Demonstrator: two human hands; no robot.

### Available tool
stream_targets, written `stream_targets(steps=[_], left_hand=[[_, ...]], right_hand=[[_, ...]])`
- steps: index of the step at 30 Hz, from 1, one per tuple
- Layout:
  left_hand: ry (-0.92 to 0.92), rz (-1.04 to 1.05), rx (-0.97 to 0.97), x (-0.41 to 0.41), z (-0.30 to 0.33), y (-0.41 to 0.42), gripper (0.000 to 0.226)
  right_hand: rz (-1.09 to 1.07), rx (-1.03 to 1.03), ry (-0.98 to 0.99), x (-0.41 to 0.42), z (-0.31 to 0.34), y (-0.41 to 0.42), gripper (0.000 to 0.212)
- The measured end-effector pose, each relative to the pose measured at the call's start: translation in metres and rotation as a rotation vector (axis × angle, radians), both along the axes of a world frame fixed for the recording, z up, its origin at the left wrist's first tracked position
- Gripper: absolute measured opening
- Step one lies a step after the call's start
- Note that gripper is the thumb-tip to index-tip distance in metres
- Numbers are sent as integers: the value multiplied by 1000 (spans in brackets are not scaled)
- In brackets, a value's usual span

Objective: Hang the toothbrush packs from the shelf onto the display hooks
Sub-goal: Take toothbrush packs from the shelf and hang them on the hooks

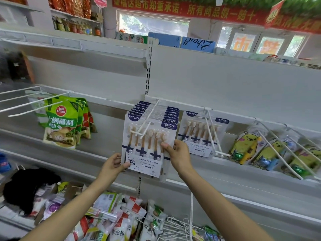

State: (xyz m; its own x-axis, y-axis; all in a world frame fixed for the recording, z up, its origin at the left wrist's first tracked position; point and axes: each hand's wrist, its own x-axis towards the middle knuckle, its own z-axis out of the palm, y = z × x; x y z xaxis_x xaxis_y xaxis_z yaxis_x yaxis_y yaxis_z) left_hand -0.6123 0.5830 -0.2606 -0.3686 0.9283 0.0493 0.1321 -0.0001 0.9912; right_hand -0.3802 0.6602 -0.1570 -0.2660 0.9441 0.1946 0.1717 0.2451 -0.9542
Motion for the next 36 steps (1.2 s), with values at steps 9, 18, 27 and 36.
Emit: stream_targets(steps=[9, 18, 27, 36], left_hand=[[31, 1, 27, -2, -5, -5, 71], [298, 113, -116, 10, -25, -38, 44], [977, -303, 135, 105, -2, -27, 44], [1044, -554, 490, 261, 48, 19, 48]], right_hand=[[17, 32, -66, 2, -3, 1, 13], [-18, -20, -233, 55, -18, -4, 9], [5, 383, -781, 184, -36, -35, 40], [-87, 504, -926, 317, -27, -77, 51]])
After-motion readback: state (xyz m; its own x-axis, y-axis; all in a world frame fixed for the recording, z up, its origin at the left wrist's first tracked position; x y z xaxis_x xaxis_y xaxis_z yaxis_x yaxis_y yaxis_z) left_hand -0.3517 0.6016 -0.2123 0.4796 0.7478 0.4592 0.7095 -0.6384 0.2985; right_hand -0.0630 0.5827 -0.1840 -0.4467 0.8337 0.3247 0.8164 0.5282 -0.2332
